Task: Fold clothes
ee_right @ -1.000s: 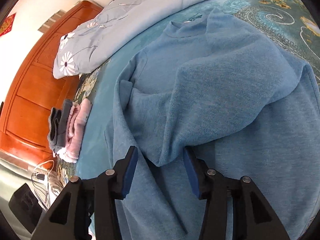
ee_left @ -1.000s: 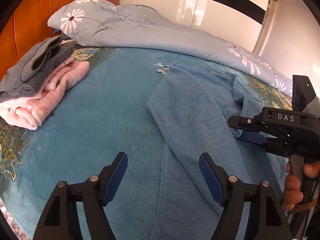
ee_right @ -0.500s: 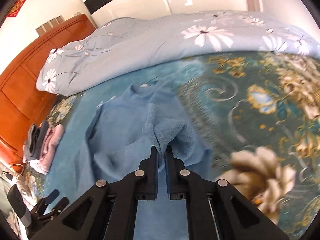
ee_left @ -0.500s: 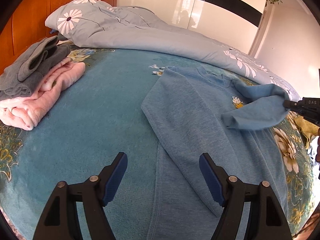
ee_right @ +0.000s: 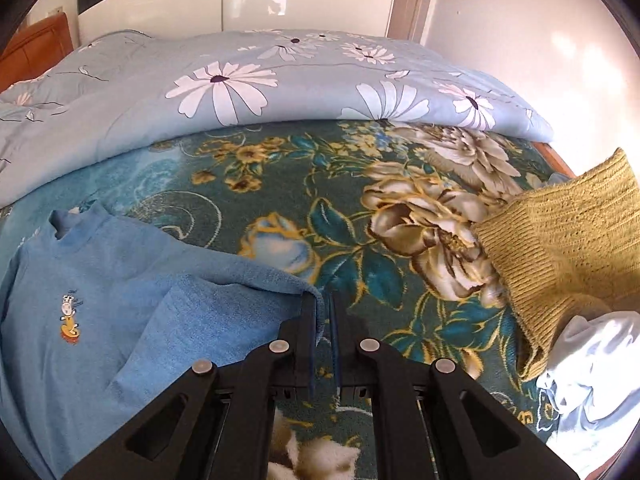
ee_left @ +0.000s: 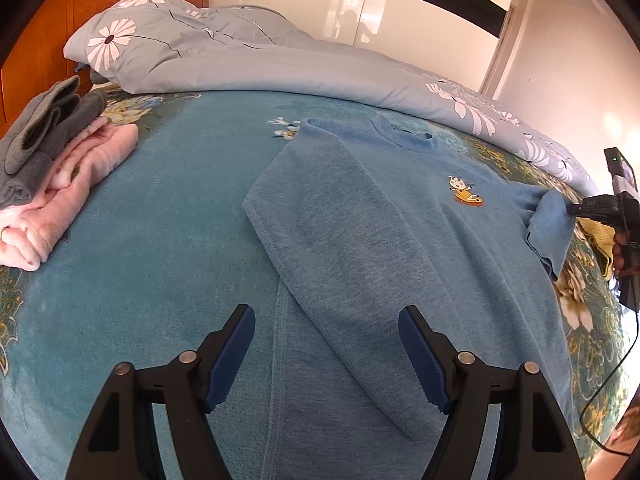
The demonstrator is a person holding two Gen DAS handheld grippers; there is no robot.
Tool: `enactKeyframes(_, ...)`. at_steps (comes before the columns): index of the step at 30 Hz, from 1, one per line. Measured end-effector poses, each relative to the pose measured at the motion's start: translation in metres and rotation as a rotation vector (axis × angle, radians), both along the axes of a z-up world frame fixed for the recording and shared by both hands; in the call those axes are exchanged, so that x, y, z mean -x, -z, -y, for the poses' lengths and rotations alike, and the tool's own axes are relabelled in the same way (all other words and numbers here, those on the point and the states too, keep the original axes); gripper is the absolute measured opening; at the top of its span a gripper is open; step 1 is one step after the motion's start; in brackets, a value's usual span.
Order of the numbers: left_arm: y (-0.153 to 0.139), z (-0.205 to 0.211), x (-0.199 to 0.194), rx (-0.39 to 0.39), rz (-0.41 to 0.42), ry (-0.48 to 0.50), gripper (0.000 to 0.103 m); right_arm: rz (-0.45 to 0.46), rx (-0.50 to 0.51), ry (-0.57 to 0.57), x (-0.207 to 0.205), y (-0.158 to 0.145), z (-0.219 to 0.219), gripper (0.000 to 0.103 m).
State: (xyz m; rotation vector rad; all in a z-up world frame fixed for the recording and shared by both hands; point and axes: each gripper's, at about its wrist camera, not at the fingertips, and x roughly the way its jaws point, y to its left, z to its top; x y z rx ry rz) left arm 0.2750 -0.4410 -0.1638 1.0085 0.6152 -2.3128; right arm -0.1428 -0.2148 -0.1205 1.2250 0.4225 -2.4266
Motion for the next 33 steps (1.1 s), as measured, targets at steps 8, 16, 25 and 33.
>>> enactKeyframes(8,-0.005,-0.017,0.013,-0.02,-0.02,0.048,0.078,-0.058,0.053,0.026,-0.019,-0.016,-0.018,0.055)
enactKeyframes(16,0.014,-0.038,0.046,-0.004,0.051,0.087,0.078,0.013,0.142,-0.072,-0.085,-0.03,-0.036,0.06)
enactKeyframes(25,0.017,-0.02,0.027,-0.056,0.001,0.045,0.03,0.074,0.156,-0.165,-0.134,-0.025,-0.026,0.06)
enactKeyframes(33,0.001,0.011,-0.011,-0.098,-0.135,-0.03,0.008,0.141,0.172,-0.199,-0.153,-0.016,-0.014,0.06)
